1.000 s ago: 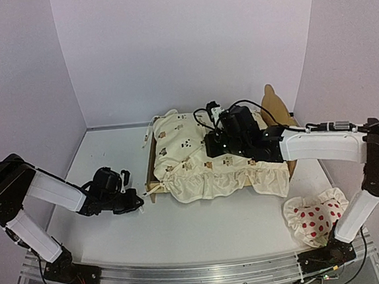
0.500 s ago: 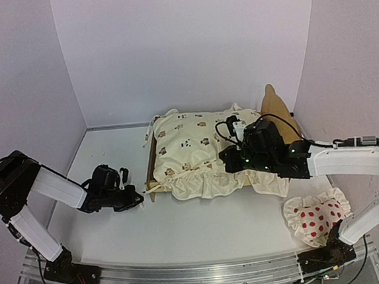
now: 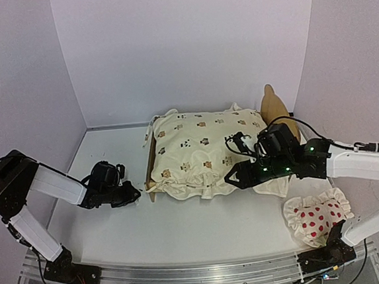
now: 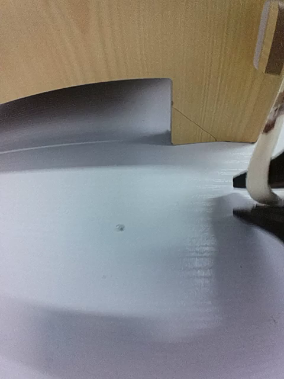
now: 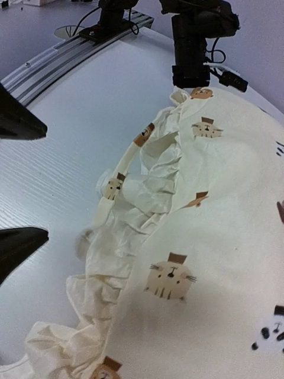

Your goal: Set up the pet bed

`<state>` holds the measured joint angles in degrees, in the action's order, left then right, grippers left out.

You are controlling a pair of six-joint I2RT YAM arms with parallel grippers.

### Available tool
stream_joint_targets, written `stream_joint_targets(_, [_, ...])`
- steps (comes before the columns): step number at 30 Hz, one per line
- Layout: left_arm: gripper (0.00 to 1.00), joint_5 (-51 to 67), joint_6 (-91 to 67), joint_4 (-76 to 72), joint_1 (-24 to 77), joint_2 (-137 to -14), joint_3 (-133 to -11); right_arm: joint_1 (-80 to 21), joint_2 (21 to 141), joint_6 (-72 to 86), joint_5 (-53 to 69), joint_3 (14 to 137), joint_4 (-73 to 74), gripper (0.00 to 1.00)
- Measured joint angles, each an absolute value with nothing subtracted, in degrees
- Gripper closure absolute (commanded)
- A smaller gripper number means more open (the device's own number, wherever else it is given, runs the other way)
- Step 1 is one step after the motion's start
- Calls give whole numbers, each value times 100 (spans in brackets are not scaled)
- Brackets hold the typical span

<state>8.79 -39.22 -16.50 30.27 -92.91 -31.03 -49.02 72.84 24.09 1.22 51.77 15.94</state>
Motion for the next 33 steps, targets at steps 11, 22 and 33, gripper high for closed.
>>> stream_joint_targets(11, [4,-518,-3631,353,2999,-7337,-3301,-4877,6945,2003,-1470,7481,4116,9])
stream_joint_targets(22, [19,-786,-3147,1185,3933,-7412,-4679,-3825,7709,1647,-3115,8878,5826,9])
stream_joint_targets(33, [32,-757,-2990,1169,4096,-8228,-4840,-2489,8037,1630,-2562,8654,6260,32])
